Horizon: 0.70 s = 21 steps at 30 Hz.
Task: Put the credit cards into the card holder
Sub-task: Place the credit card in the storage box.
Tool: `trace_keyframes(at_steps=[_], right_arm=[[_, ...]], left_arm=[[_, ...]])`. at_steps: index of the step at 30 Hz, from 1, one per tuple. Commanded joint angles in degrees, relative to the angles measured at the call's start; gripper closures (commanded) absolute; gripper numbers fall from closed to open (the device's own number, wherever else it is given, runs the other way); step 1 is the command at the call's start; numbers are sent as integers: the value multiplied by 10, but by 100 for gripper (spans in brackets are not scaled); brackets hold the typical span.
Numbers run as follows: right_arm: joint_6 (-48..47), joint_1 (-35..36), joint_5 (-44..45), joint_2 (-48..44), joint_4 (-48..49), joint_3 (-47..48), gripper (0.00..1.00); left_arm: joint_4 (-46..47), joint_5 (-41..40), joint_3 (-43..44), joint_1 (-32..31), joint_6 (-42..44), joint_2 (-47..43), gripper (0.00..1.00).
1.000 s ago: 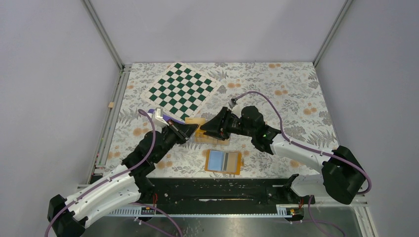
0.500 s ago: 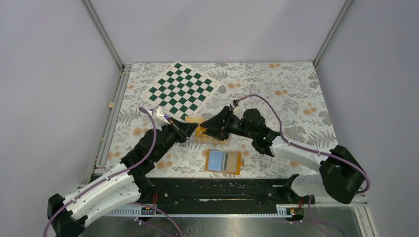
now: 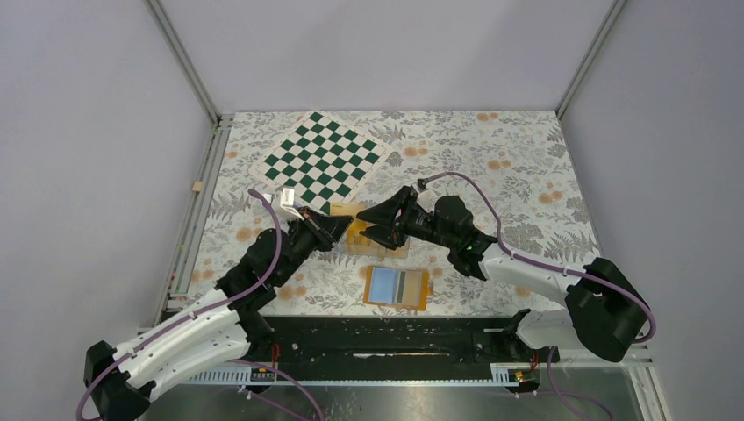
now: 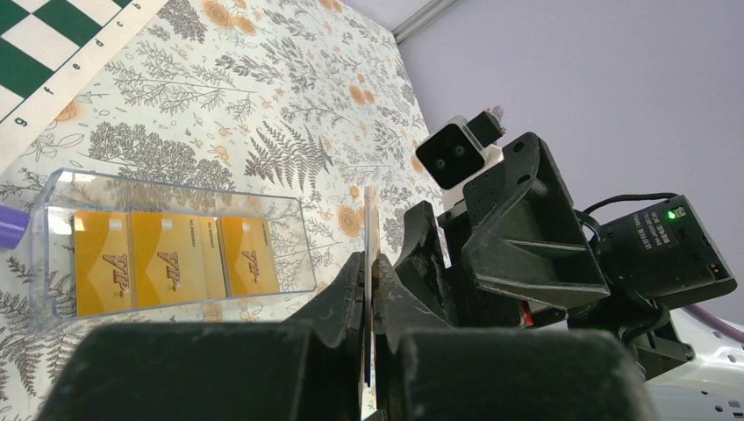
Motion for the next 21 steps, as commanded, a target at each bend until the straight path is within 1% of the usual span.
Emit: trace_keyframes(at_steps=[1,11,21], right_arm=[[39,4,13,-4,98,5,35],[39,4,15,-23,77,-2,33],[72,4,8,-8,112,-3,32]], left_arm=[[13,15,-1,-4,38,17,100],[11,-5,-1,-11,48,21,100],[11,-4,0,-12,65,31,100]])
